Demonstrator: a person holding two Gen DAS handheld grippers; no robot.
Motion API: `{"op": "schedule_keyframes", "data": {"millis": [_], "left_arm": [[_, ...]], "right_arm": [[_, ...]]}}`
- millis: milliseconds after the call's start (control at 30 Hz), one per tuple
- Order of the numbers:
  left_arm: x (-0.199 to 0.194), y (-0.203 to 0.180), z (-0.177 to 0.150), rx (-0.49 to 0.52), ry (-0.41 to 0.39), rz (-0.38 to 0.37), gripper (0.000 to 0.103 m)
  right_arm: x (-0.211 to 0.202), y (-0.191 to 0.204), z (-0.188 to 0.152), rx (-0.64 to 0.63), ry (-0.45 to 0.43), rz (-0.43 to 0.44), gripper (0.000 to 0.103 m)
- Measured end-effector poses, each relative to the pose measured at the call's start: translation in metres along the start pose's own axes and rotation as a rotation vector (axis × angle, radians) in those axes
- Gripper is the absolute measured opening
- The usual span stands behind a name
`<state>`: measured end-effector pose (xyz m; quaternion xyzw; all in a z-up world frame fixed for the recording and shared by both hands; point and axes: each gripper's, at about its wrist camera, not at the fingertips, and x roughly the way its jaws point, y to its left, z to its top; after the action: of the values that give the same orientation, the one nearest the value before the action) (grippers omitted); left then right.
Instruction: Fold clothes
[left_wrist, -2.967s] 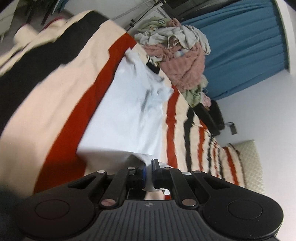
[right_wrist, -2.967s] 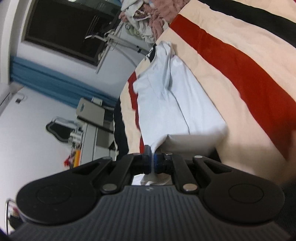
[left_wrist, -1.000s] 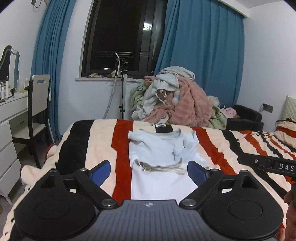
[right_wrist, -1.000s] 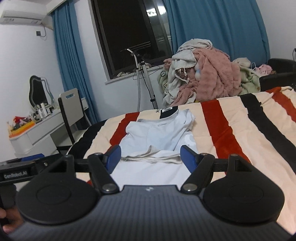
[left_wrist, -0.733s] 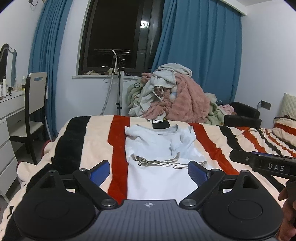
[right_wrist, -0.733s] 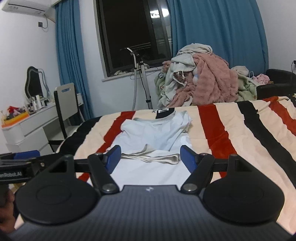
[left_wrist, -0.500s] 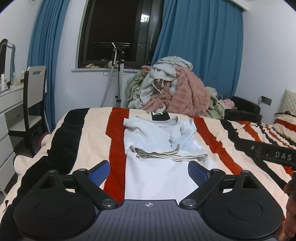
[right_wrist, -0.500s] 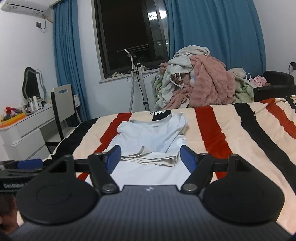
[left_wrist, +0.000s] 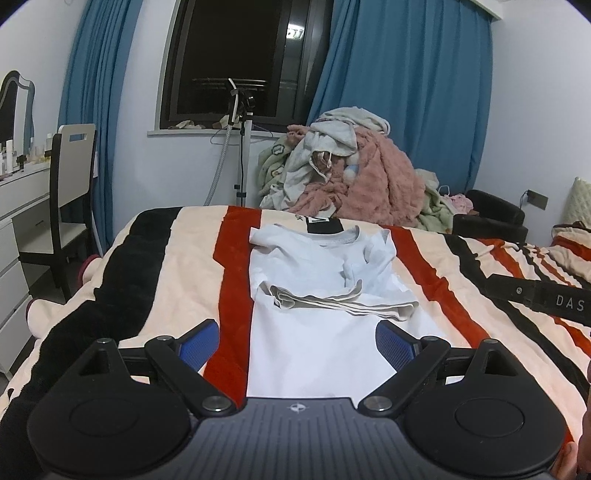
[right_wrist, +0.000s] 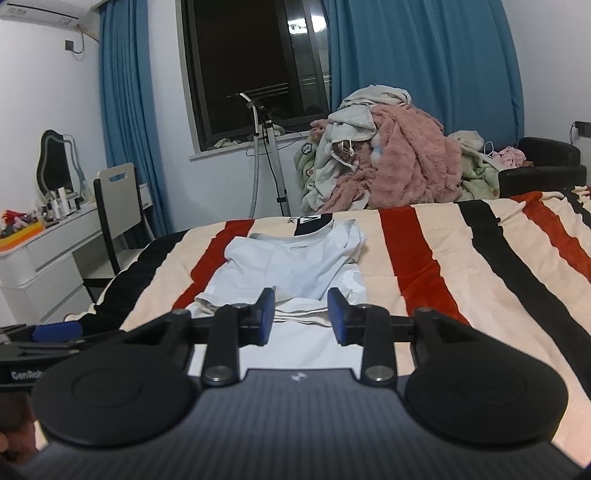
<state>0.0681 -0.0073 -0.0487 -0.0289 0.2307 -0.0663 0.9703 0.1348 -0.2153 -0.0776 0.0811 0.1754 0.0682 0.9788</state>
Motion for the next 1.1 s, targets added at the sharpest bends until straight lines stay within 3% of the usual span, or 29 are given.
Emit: {"op": "schedule_keyframes", "data": {"millis": [33, 100, 133, 167, 400, 500, 667, 833, 967, 1033, 1100], "left_arm": [[0.0, 0.0, 0.0, -0.001, 0.001, 0.0, 0.093], [0.001, 0.001, 0.0, -0.007, 0.007, -0.002, 0.093], [0.002, 0.001, -0.001, -0.01, 0.01, -0.003, 0.093], [0.003, 0.001, -0.001, -0.015, 0.014, -0.007, 0.093], [0.008, -0.001, -0.005, -0.026, 0.045, -0.031, 0.094], [0.014, -0.001, -0.008, -0.052, 0.096, -0.082, 0.094], [0.031, 0.014, -0.016, -0.22, 0.2, -0.212, 0.094], [0.053, 0.025, -0.031, -0.377, 0.301, -0.281, 0.094], [0.075, 0.041, -0.047, -0.548, 0.39, -0.34, 0.092], [0.085, 0.052, -0.056, -0.661, 0.403, -0.402, 0.092], [0.096, 0.059, -0.065, -0.751, 0.424, -0.442, 0.091]], "right_arm": [[0.0, -0.001, 0.0, 0.009, -0.003, 0.005, 0.036], [0.001, -0.003, 0.0, 0.021, 0.001, 0.0, 0.059], [0.001, -0.003, 0.0, 0.028, -0.005, -0.003, 0.077], [0.001, -0.004, -0.001, 0.035, -0.011, -0.005, 0.086], [0.006, -0.01, -0.003, 0.075, 0.02, -0.014, 0.086], [0.011, -0.016, -0.005, 0.117, 0.053, -0.014, 0.086], [0.026, -0.036, -0.013, 0.263, 0.158, -0.012, 0.086], [0.045, -0.069, -0.038, 0.556, 0.312, 0.028, 0.086], [0.063, -0.09, -0.071, 0.89, 0.422, 0.178, 0.087], [0.067, -0.092, -0.084, 0.997, 0.45, 0.213, 0.087], [0.07, -0.091, -0.093, 1.037, 0.458, 0.215, 0.077]]}}
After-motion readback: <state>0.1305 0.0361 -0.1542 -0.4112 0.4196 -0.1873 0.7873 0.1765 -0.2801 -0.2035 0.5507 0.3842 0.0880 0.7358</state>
